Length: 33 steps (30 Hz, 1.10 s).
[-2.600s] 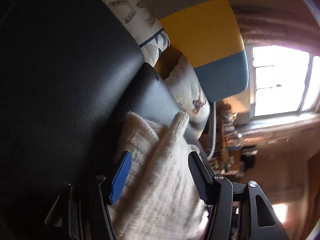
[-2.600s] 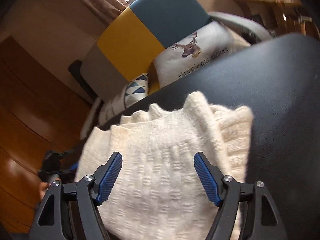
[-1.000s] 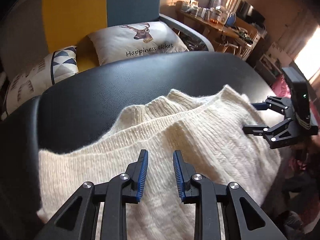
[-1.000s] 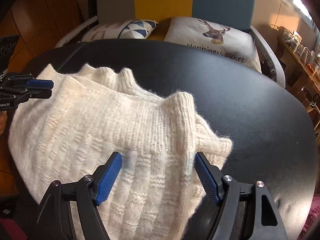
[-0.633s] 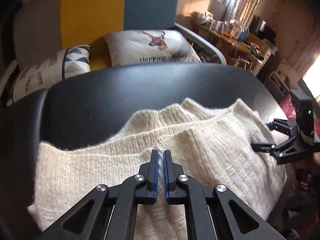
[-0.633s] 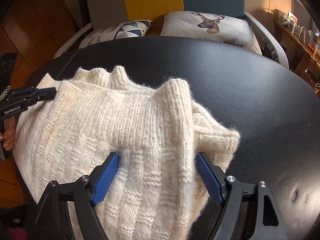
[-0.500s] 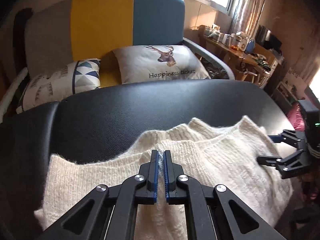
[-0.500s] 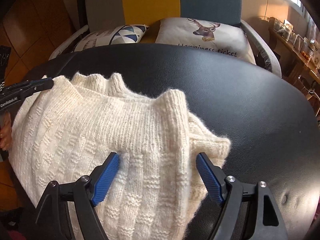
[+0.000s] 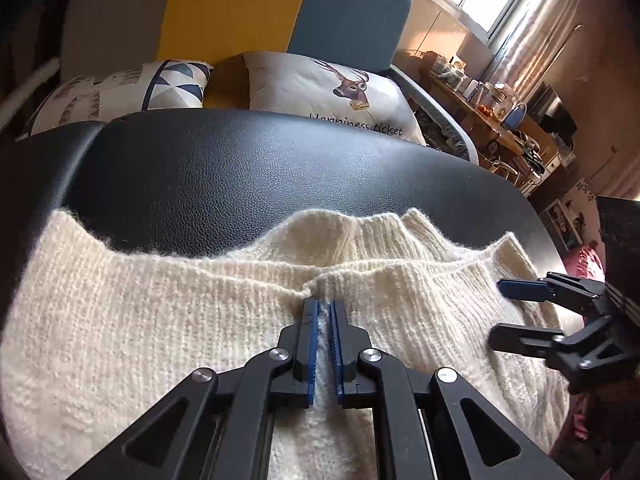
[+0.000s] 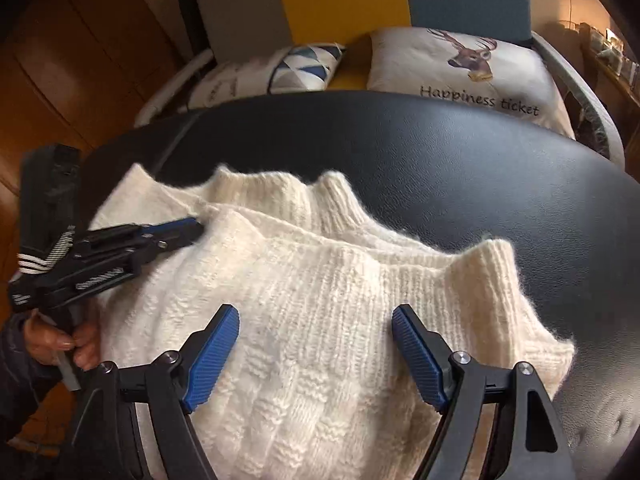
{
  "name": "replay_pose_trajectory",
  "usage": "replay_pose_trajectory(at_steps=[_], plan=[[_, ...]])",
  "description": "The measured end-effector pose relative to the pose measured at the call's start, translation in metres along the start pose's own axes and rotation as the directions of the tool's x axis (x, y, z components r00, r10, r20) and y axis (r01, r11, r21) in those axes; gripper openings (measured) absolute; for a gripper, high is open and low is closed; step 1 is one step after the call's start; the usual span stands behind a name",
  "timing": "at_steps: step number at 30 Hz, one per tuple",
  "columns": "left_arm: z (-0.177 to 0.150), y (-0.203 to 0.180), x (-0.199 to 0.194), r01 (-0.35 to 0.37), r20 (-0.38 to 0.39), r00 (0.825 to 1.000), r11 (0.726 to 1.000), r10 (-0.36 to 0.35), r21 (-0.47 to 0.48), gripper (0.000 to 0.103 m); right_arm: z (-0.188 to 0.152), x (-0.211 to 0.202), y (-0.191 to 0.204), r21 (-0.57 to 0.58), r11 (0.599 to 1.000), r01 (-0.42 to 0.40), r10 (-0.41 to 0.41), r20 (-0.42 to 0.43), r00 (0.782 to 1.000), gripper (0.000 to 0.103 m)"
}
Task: Fold clothes
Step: 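Pinch and straighten the sweater's collar area with both grippers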
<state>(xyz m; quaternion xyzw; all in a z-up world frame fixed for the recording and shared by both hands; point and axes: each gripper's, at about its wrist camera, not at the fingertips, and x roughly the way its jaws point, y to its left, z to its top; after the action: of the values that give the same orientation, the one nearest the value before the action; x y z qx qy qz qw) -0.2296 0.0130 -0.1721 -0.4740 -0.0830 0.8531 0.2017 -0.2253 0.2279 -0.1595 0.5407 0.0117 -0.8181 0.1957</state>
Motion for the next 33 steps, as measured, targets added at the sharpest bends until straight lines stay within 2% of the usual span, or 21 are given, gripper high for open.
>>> replay_pose_trajectory(at_steps=[1,2,3,4,5,6,7,10,12,14,16,19,21,24,27,29,31,33], plan=[[-0.001,-0.001,0.000,-0.002,0.005,1.000,1.000,0.002,0.004,0.009,-0.002,0.003,0.001,-0.020,0.999,0.031,-0.031,0.004,1.000,0.076],[-0.002,-0.001,0.000,-0.004,0.008,1.000,1.000,0.004,0.007,0.009,-0.003,0.002,0.001,-0.019,0.999,0.039,-0.038,0.017,0.999,0.067],[-0.003,-0.002,-0.001,-0.007,0.011,1.000,1.000,0.006,0.010,0.009,-0.004,-0.002,0.000,-0.012,0.999,0.038,-0.037,0.029,0.999,0.049],[-0.003,-0.003,-0.002,-0.009,0.015,1.000,1.000,0.009,0.013,0.009,-0.003,-0.007,-0.002,-0.007,0.998,0.068,-0.068,0.041,0.997,0.036],[-0.004,-0.003,-0.004,-0.007,0.021,1.000,1.000,0.007,0.011,0.009,-0.001,-0.012,-0.005,-0.001,0.995,0.100,-0.100,0.053,0.994,0.013],[-0.006,-0.002,-0.006,-0.001,0.033,0.999,1.000,0.001,0.002,0.009,0.000,-0.015,-0.010,0.003,0.990,0.139,-0.139,0.061,0.988,0.008],[-0.007,0.000,-0.008,0.008,0.041,0.999,1.000,-0.008,-0.008,0.009,0.000,-0.011,-0.017,0.002,0.987,0.162,-0.161,0.047,0.986,0.008],[-0.008,0.008,-0.010,0.048,0.039,0.998,0.997,-0.046,-0.062,0.009,-0.002,-0.002,-0.036,0.066,0.993,0.099,-0.101,0.030,0.994,0.008],[-0.007,0.012,-0.021,0.061,0.043,0.997,0.994,-0.058,-0.085,0.011,-0.001,-0.005,-0.045,0.116,0.992,0.043,-0.049,0.048,0.998,0.015],[-0.007,0.015,-0.038,0.013,0.069,0.998,0.998,-0.008,-0.065,0.013,-0.002,-0.011,-0.053,0.166,0.986,-0.017,0.006,0.069,0.998,0.020],[-0.008,0.025,-0.056,-0.064,0.098,0.993,0.997,0.068,-0.048,0.018,-0.005,-0.021,-0.054,0.189,0.981,-0.036,0.017,0.103,0.995,0.021],[-0.011,0.048,-0.068,-0.141,0.090,0.985,0.989,0.144,-0.036,0.028,-0.010,-0.037,-0.043,0.160,0.986,-0.039,0.014,0.154,0.988,0.024],[-0.014,0.059,-0.066,-0.197,0.070,0.978,0.980,0.197,-0.011,0.028,-0.011,-0.041,-0.036,0.130,0.991,-0.017,-0.003,0.156,0.988,0.024],[-0.016,0.058,-0.060,-0.210,0.034,0.977,0.976,0.208,0.050,0.031,-0.010,-0.030,-0.031,0.083,0.995,0.060,-0.069,0.109,0.992,0.024],[-0.019,0.045,-0.047,-0.332,0.039,0.943,0.930,0.330,0.156,0.032,-0.009,-0.019,-0.039,0.094,0.991,0.099,-0.108,0.096,0.990,0.026],[-0.022,0.043,-0.041,-0.380,0.053,0.925,0.911,0.376,0.164,0.028,-0.011,-0.016,-0.048,0.140,0.987,0.083,-0.099,0.112,0.989,0.027],[-0.022,0.053,-0.047,-0.361,0.055,0.932,0.929,0.357,0.082,0.018,-0.015,-0.016,-0.055,0.178,0.983,0.050,-0.074,0.133,0.988,0.027],[-0.023,0.060,-0.056,-0.326,0.064,0.944,0.945,0.325,0.008,0.013,-0.018,-0.020,-0.059,0.201,0.979,0.017,-0.047,0.147,0.988,0.027]])
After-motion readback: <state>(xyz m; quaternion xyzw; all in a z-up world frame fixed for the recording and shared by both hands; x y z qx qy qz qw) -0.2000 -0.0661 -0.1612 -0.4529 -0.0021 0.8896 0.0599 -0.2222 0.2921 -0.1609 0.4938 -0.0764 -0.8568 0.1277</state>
